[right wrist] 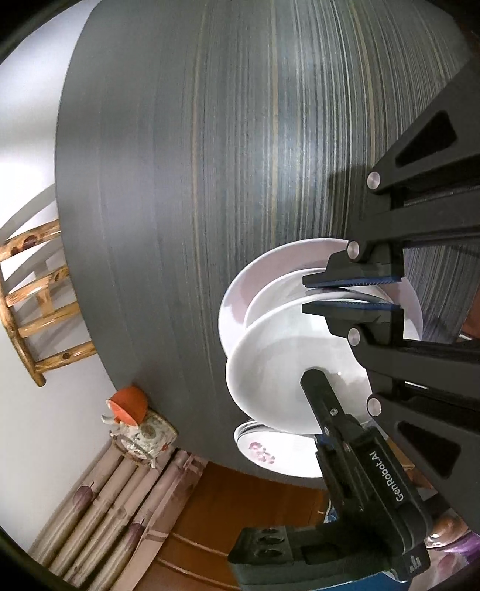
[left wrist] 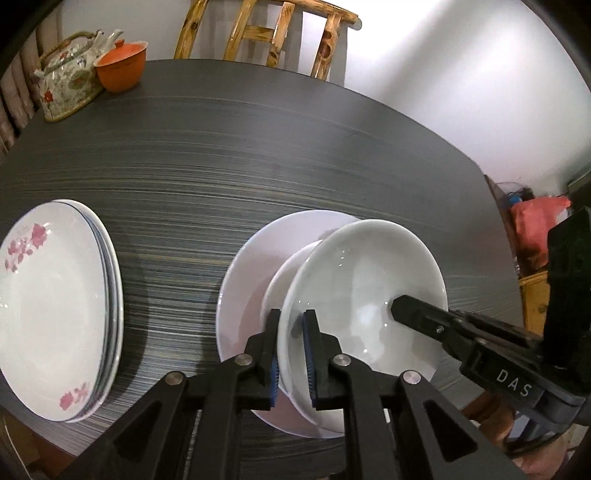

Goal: Organize plates and bowls

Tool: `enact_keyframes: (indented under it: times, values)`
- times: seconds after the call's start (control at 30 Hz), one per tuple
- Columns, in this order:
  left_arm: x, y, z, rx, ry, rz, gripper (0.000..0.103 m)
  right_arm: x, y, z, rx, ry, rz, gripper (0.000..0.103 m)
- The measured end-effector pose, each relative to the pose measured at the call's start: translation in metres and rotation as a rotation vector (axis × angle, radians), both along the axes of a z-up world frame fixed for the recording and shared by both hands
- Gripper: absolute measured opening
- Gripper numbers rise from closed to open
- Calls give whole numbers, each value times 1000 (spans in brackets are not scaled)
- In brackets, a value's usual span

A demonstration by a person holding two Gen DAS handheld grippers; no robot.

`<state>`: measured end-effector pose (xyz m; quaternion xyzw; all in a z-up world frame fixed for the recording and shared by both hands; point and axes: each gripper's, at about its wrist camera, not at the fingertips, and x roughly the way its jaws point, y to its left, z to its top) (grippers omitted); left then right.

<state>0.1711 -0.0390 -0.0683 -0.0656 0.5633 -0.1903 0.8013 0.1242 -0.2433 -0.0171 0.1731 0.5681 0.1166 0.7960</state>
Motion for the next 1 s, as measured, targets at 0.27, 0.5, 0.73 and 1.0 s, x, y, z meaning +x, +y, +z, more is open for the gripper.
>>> enact_keyframes:
  times: [0.27, 0.5, 0.73, 1.0]
  values:
    - [-4, 4, 0, -4, -22, -9, 15, 2, 3, -3, -11, -4, -5, 6]
    - [-3, 13, -1, -57, -2, -1, 19, 5, 4, -2, -21, 5, 0, 6]
    - [-3, 14, 8, -113, -43, -40, 33, 7, 7, -3, -39, 15, 14, 5]
    - [-3, 12, 15, -87, -61, -42, 33, 7, 10, -5, -38, 16, 11, 5]
